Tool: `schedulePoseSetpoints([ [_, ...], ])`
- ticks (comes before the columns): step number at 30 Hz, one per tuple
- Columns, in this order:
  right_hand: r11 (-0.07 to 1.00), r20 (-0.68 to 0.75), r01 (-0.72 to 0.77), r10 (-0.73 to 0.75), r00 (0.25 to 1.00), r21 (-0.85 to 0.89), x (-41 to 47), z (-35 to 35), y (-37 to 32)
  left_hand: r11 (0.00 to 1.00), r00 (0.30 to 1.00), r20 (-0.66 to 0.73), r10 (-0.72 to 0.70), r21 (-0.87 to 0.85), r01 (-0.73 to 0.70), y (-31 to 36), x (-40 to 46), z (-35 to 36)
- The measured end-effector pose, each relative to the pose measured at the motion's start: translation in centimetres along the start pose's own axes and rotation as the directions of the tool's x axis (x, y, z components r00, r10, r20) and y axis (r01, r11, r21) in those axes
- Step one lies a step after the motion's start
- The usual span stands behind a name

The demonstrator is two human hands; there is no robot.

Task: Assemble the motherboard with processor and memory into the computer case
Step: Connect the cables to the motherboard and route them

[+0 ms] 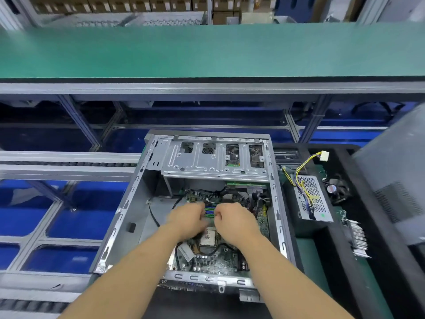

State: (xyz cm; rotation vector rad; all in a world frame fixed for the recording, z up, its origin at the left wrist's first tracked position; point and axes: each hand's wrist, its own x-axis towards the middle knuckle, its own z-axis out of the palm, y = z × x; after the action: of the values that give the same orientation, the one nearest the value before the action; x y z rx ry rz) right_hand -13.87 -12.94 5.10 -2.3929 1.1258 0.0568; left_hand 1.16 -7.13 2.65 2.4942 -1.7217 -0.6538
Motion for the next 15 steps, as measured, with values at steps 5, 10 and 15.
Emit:
schedulePoseSetpoints([
  [5,0.999,-0.118,-0.019,0.022,0.993,0.025,0.2,-0.2,0.0,0.98,0.881,-0.44,-0.176,0.011,0.201,-2.2,0.0,-1.6],
  [10,0.999,-0.023,0.016,-0.017,1.0,-0.044,0.5,-0.1,0.1,0.979,0.94,-0.316,-0.129,0.11,0.171,-3.6,0.1,-0.5],
  [15,0.916,0.416,0.224,-0.071,0.906,-0.332,-0.1,0.2,-0.4,0.976,0.933,-0.288,0.215,0.092,-0.197,-2.2,0.7,-0.8],
])
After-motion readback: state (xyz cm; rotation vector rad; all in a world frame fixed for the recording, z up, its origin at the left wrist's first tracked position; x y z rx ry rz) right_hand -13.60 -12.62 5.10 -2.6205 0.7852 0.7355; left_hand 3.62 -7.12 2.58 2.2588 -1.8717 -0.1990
